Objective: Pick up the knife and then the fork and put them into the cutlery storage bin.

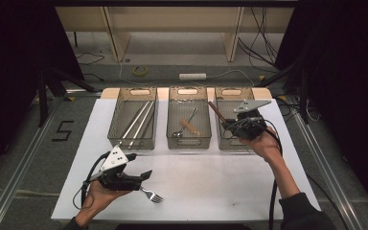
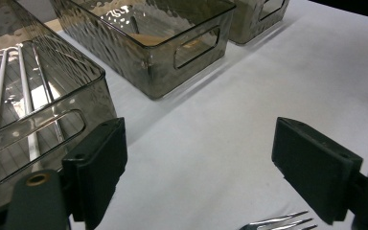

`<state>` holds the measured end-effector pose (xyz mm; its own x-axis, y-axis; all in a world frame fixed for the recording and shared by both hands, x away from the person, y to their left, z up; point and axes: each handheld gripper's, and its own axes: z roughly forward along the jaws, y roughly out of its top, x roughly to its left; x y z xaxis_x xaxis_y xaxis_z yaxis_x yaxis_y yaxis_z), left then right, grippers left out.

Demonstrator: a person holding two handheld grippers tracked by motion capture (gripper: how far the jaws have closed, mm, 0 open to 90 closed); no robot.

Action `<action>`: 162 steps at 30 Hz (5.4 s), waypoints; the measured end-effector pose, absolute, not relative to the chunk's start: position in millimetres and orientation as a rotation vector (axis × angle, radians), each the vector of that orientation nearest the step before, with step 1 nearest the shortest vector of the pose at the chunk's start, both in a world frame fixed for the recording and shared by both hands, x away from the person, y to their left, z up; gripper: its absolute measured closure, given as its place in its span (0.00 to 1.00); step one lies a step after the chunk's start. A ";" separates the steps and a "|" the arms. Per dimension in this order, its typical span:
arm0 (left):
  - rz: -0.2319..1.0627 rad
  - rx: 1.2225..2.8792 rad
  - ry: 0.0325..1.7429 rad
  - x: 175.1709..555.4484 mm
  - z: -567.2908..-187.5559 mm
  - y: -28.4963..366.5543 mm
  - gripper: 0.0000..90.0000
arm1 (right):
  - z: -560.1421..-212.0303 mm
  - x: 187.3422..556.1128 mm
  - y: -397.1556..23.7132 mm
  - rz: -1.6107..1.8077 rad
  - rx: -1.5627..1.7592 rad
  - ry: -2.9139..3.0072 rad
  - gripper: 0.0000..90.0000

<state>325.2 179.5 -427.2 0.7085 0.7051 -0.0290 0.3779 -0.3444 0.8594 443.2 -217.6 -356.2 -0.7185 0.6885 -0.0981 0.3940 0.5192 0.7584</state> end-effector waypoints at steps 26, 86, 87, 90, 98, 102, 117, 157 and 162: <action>0.446 1.952 0.847 321.6 -427.3 182.8 0.21 | -350.5 515.7 -223.2 1.053 1.177 2.262 0.87; 0.435 1.966 0.848 322.8 -428.4 182.9 0.21 | -404.7 547.7 -231.6 0.919 1.492 2.173 0.77; 0.436 1.963 0.849 322.8 -428.5 182.9 0.21 | -405.0 548.3 -231.8 0.923 1.507 2.169 0.72; 0.440 1.961 0.851 322.9 -428.4 183.1 0.20 | -404.3 549.2 -231.8 0.924 1.523 2.183 0.62; 0.444 1.963 0.855 323.2 -428.4 183.2 0.20 | -395.3 542.5 -232.4 0.994 1.508 2.188 0.46; 0.443 1.960 0.864 323.5 -428.6 184.0 0.20 | -387.4 529.8 -229.7 1.068 1.449 2.217 0.39; 0.433 1.959 0.893 327.3 -429.8 185.2 0.20 | -378.2 437.4 -223.5 1.335 1.199 2.230 0.29; 0.465 2.139 1.093 371.1 -450.0 203.0 0.71 | -421.8 326.7 -225.0 1.459 1.050 2.279 0.29; 0.435 2.192 1.140 375.2 -453.6 205.7 0.89 | -422.6 323.7 -223.6 1.452 1.049 2.290 0.29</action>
